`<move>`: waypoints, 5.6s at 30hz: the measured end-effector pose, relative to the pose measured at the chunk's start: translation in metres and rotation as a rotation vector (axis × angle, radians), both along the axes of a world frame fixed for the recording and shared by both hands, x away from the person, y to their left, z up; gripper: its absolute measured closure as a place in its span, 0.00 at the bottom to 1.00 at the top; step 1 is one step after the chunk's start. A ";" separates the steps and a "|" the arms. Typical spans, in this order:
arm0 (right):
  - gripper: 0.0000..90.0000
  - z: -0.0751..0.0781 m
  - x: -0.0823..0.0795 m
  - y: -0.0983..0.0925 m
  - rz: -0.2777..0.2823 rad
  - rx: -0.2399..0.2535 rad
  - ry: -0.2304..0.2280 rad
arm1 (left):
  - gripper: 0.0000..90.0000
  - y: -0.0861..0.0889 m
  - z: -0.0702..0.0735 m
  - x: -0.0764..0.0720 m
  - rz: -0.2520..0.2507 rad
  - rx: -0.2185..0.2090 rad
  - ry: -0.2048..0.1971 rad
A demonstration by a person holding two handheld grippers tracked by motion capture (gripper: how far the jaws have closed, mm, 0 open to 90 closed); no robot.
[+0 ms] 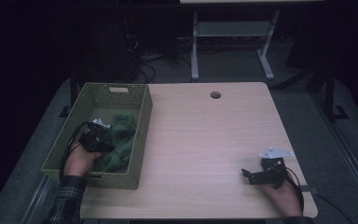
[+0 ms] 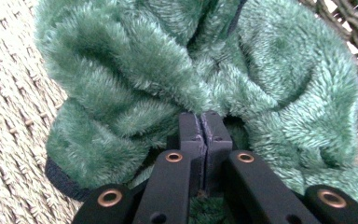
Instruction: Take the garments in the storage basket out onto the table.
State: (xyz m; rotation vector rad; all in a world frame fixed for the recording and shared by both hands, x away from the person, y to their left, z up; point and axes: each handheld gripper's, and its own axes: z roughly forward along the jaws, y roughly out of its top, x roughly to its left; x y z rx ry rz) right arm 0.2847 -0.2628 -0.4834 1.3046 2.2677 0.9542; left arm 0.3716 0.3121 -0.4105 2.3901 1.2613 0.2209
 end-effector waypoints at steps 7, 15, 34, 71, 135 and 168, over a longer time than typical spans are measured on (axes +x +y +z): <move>0.02 0.000 0.000 0.000 0.000 0.000 0.000 | 1.00 0.007 0.012 -0.003 0.024 -0.094 -0.064; 0.02 0.000 0.000 0.000 0.000 0.000 0.000 | 1.00 0.011 0.030 -0.010 0.020 -0.170 -0.138; 0.02 0.000 0.000 0.000 0.000 0.000 0.000 | 1.00 0.018 0.086 -0.025 0.009 -0.353 -0.368; 0.02 0.000 0.000 0.000 -0.004 0.001 0.003 | 1.00 -0.014 0.180 -0.032 -0.138 -0.529 -0.514; 0.02 0.000 0.000 0.000 -0.004 0.004 0.006 | 1.00 -0.226 0.093 -0.017 -0.474 -0.493 -0.246; 0.02 0.000 -0.003 -0.001 0.002 0.001 0.002 | 0.56 -0.282 0.000 0.009 -0.445 -0.402 -0.190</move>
